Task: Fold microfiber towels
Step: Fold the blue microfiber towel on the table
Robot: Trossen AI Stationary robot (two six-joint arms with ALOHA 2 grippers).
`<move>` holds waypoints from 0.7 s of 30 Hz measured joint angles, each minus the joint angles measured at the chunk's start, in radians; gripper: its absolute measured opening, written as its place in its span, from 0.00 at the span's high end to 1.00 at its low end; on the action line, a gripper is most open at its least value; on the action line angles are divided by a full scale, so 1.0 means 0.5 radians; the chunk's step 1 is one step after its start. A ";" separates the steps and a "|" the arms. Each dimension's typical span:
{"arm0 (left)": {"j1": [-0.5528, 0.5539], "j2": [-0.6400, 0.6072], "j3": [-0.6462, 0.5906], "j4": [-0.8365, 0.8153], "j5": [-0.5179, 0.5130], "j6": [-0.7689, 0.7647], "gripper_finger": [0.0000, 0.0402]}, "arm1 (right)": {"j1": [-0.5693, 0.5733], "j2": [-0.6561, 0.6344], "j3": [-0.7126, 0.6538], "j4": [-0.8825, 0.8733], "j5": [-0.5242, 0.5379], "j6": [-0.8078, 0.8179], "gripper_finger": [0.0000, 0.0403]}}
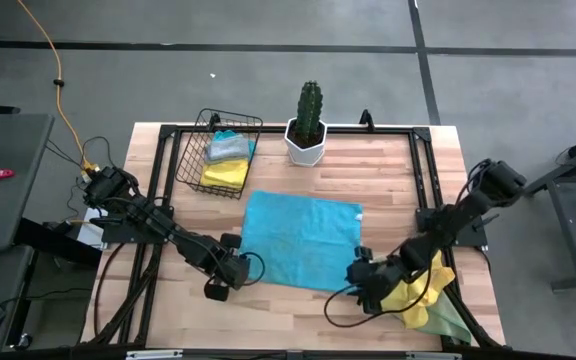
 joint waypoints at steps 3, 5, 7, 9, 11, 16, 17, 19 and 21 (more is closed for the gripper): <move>0.000 0.000 -0.001 -0.001 0.001 -0.021 0.99 | 0.013 0.044 0.000 -0.085 -0.002 0.031 0.51; 0.000 0.000 -0.001 -0.001 0.001 -0.033 0.99 | 0.013 0.058 -0.001 -0.138 -0.009 0.062 0.51; -0.002 0.000 -0.001 -0.001 0.002 -0.036 0.99 | 0.012 0.064 -0.001 -0.165 -0.032 0.095 0.51; -0.002 0.000 -0.001 -0.003 0.002 -0.051 0.99 | 0.012 0.064 -0.001 -0.170 -0.073 0.102 0.51; -0.002 0.000 -0.002 -0.003 0.004 -0.062 0.99 | 0.022 0.064 -0.001 -0.177 -0.118 0.137 0.51; -0.005 0.000 -0.002 -0.004 0.010 -0.087 1.00 | 0.079 0.064 -0.001 -0.253 -0.150 0.245 0.51; -0.005 0.000 -0.002 -0.004 0.009 -0.086 1.00 | 0.093 0.064 -0.002 -0.252 -0.139 0.246 0.51; -0.004 0.000 -0.002 -0.004 0.009 -0.086 1.00 | 0.109 0.064 -0.002 -0.242 -0.092 0.240 0.51; -0.004 0.000 -0.002 -0.003 0.010 -0.091 1.00 | 0.119 0.064 -0.002 -0.220 -0.046 0.224 0.51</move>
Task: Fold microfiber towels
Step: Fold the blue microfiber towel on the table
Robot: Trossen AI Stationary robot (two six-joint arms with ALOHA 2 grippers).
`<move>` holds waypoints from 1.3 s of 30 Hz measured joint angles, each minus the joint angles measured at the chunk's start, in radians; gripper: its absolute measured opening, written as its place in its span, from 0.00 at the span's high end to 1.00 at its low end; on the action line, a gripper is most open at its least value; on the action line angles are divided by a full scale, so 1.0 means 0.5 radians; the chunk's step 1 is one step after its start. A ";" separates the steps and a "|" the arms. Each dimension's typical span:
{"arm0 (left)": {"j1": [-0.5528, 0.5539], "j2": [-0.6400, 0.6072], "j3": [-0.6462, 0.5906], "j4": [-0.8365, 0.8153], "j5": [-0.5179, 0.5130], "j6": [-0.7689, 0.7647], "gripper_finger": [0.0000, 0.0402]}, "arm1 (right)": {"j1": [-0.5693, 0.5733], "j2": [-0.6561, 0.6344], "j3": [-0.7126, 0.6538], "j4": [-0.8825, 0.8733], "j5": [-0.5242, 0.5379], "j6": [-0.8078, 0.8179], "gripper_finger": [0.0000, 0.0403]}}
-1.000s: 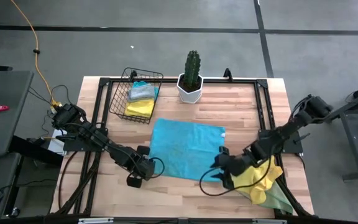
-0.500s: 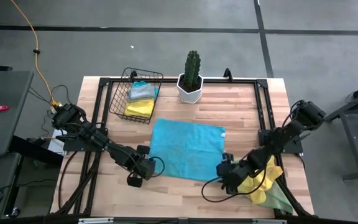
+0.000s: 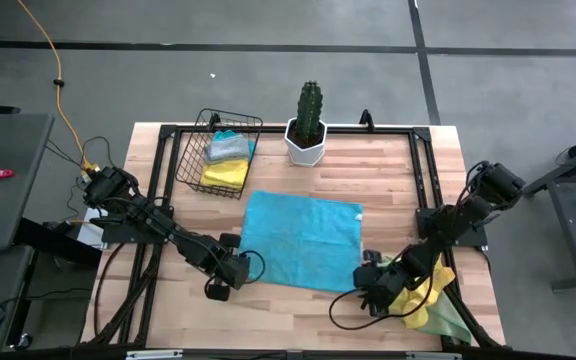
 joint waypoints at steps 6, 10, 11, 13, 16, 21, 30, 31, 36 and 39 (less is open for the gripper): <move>0.000 0.000 -0.001 0.001 -0.002 -0.027 1.00 | 0.013 0.000 0.000 0.019 0.055 -0.027 0.51; 0.000 0.000 -0.001 0.004 -0.002 -0.072 1.00 | 0.015 0.031 0.000 0.040 0.055 -0.024 0.54; 0.000 0.000 -0.001 0.006 -0.002 -0.084 1.00 | 0.015 0.052 0.000 0.049 0.054 -0.032 0.56; 0.000 0.000 -0.001 0.010 -0.002 -0.102 1.00 | 0.015 0.093 0.000 0.057 0.041 -0.039 0.60; 0.000 0.000 -0.002 0.020 -0.002 -0.104 1.00 | 0.015 0.148 -0.001 0.059 -0.002 -0.028 0.68; 0.000 0.000 -0.002 0.032 -0.002 -0.113 1.00 | 0.016 0.147 -0.002 0.144 -0.002 -0.012 0.82; -0.015 0.000 -0.003 0.048 -0.010 -0.226 1.00 | 0.016 0.141 -0.002 0.169 -0.078 -0.020 0.99; -0.019 0.000 -0.003 0.048 -0.011 -0.226 1.00 | 0.011 0.141 -0.002 0.170 -0.087 -0.019 0.98; -0.024 0.001 -0.003 0.047 -0.014 -0.230 1.00 | -0.014 0.141 -0.002 0.169 -0.149 0.032 0.96; -0.024 0.001 -0.002 0.047 -0.014 -0.235 1.00 | -0.036 0.141 0.000 0.169 -0.148 0.054 0.94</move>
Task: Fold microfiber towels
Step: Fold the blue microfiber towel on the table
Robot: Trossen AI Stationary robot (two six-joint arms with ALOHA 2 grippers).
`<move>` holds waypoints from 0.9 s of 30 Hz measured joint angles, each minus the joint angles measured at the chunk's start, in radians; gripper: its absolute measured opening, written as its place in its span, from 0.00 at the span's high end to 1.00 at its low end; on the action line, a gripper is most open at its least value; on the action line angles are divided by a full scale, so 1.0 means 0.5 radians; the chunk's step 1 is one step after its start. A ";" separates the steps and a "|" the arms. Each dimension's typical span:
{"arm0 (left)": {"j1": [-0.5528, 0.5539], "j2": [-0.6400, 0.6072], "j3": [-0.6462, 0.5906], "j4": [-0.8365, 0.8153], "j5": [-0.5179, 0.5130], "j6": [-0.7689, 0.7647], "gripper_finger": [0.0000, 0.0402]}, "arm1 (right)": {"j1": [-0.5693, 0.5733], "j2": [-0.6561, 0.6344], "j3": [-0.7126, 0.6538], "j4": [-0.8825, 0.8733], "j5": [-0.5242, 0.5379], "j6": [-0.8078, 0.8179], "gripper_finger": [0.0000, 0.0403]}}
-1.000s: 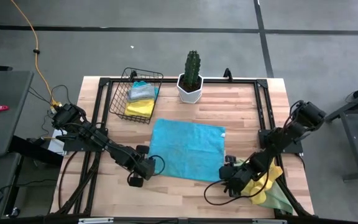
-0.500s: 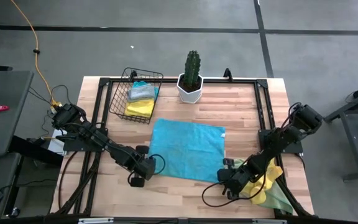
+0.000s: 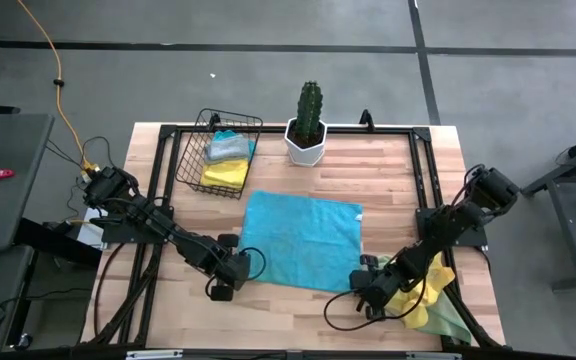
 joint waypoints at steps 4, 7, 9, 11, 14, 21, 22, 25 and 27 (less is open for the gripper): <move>0.000 0.000 0.000 0.000 0.001 -0.005 1.00 | -0.049 0.000 0.062 -0.028 0.059 -0.078 0.86; 0.000 0.000 0.000 -0.001 0.005 -0.027 1.00 | -0.071 0.000 0.176 -0.173 0.081 -0.196 0.77; 0.000 0.000 0.000 -0.001 0.017 -0.028 1.00 | -0.077 -0.001 0.268 -0.307 0.085 -0.274 0.70; 0.002 0.000 0.001 0.007 0.042 -0.041 1.00 | -0.075 -0.001 0.358 -0.447 0.085 -0.326 0.65; 0.001 0.001 0.002 0.018 0.078 -0.044 1.00 | -0.048 0.013 0.450 -0.553 0.087 -0.345 0.60; 0.000 0.002 0.001 0.062 0.101 -0.091 1.00 | 0.004 0.140 0.542 -0.758 0.151 -0.372 0.59; 0.000 0.002 0.001 0.070 0.114 -0.094 1.00 | 0.006 0.152 0.553 -0.821 0.175 -0.369 0.59; 0.000 0.003 0.001 0.078 0.144 -0.104 1.00 | 0.006 0.186 0.573 -0.913 0.186 -0.369 0.59; 0.000 0.003 0.001 0.079 0.146 -0.133 1.00 | 0.006 0.204 0.574 -0.929 0.150 -0.355 0.59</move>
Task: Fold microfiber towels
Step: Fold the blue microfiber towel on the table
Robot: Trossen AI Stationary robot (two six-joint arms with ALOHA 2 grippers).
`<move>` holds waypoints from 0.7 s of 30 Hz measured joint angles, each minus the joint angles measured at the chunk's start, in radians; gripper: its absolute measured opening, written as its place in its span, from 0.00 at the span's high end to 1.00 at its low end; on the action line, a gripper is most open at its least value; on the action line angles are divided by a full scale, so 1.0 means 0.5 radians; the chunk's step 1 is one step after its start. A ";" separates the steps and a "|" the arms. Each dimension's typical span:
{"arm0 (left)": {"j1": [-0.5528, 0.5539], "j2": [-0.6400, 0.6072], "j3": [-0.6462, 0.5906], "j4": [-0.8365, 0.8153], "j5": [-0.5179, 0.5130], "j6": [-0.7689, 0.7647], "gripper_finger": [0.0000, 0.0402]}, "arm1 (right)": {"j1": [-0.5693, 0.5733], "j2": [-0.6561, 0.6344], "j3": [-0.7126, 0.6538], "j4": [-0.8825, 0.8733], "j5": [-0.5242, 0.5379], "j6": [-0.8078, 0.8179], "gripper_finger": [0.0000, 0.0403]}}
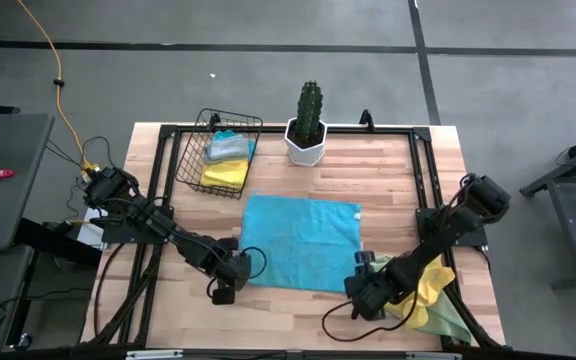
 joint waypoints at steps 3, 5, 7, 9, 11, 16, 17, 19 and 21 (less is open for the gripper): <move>0.000 0.000 0.000 0.002 0.002 -0.009 1.00 | 0.001 0.036 0.001 0.000 -0.082 -0.004 0.59; 0.000 0.000 0.000 0.001 0.001 -0.026 1.00 | 0.001 0.042 0.001 0.002 -0.118 -0.009 0.59; 0.000 0.000 0.000 0.001 0.000 -0.056 1.00 | 0.001 0.044 0.001 0.000 -0.123 -0.011 0.59; 0.000 0.000 0.000 0.001 -0.001 -0.060 1.00 | 0.001 0.044 0.001 0.002 -0.123 -0.018 0.59; 0.000 0.000 0.000 0.001 -0.003 -0.061 1.00 | 0.001 0.044 0.001 0.001 -0.122 -0.019 0.59; 0.000 0.000 0.000 0.000 -0.005 -0.094 1.00 | 0.000 0.044 0.001 0.002 -0.068 0.001 0.59; 0.000 0.000 0.000 0.000 -0.005 -0.108 1.00 | 0.000 0.046 0.001 0.003 -0.063 0.004 0.59; -0.001 0.000 0.000 0.000 -0.005 -0.115 1.00 | 0.001 0.061 0.001 0.021 -0.033 0.011 0.59; -0.002 0.000 0.000 0.000 -0.006 -0.114 1.00 | 0.000 0.086 0.001 0.024 -0.039 -0.005 0.59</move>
